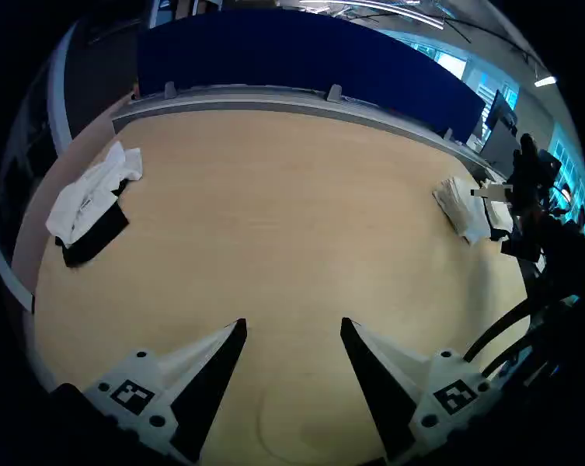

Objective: Fold towel

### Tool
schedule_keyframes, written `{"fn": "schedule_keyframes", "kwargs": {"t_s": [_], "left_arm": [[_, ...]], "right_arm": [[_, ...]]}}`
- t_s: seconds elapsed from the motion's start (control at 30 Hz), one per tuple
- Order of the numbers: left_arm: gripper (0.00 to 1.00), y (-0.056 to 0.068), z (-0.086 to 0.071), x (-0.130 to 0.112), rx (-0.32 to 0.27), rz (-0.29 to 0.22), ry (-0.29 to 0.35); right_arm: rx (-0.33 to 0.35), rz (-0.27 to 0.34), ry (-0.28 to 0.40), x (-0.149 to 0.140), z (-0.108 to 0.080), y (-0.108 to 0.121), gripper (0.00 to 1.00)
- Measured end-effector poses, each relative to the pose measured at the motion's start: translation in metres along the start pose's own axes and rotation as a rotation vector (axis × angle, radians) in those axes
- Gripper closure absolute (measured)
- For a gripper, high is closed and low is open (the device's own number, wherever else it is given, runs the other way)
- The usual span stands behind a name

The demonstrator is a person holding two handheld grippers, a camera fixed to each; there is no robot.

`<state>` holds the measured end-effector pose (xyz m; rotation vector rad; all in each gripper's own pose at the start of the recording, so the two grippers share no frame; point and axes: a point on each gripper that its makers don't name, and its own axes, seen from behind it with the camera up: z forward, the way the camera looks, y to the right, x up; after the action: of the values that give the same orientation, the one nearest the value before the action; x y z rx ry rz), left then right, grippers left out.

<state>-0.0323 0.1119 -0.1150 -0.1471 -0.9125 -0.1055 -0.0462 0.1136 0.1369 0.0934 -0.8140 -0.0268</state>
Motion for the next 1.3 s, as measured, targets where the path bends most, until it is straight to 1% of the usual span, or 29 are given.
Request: {"fn": "schedule_keyframes", "kwargs": {"t_s": [0.1,0.3,0.47,0.57,0.7,0.87,0.97,1.1,1.3], "left_arm": [[0.11,-0.003,-0.001,-0.001,0.006,-0.005,-0.001],[0.1,-0.009,-0.006,-0.003,0.017,-0.017,0.001],[0.1,-0.012,-0.009,-0.004,0.025,-0.022,0.0],[0.1,-0.012,-0.009,-0.003,0.024,-0.021,0.001],[0.11,-0.013,-0.007,0.002,0.025,-0.016,0.013],[0.1,-0.014,-0.005,0.011,0.022,-0.021,0.037],[0.1,-0.014,-0.005,0.015,0.021,-0.019,0.051],[0.11,-0.013,-0.007,0.019,0.017,-0.01,0.069],[0.11,-0.01,-0.013,0.026,0.01,0.002,0.106]], "right_arm": [[0.002,-0.003,-0.024,0.002,0.012,0.001,0.0],[-0.009,-0.023,-0.088,-0.007,0.033,0.006,0.0],[-0.007,-0.029,-0.104,-0.009,0.036,0.006,0.0],[0.002,-0.025,-0.086,-0.003,0.029,0.004,0.0],[0.02,-0.022,-0.019,0.01,0.005,-0.006,0.0],[0.069,0.0,0.086,0.016,-0.042,-0.037,0.0],[0.09,0.018,0.13,0.008,-0.071,-0.057,0.0],[0.122,0.035,0.169,-0.009,-0.108,-0.085,0.0],[0.164,0.03,0.243,-0.03,-0.157,-0.127,0.0]]}}
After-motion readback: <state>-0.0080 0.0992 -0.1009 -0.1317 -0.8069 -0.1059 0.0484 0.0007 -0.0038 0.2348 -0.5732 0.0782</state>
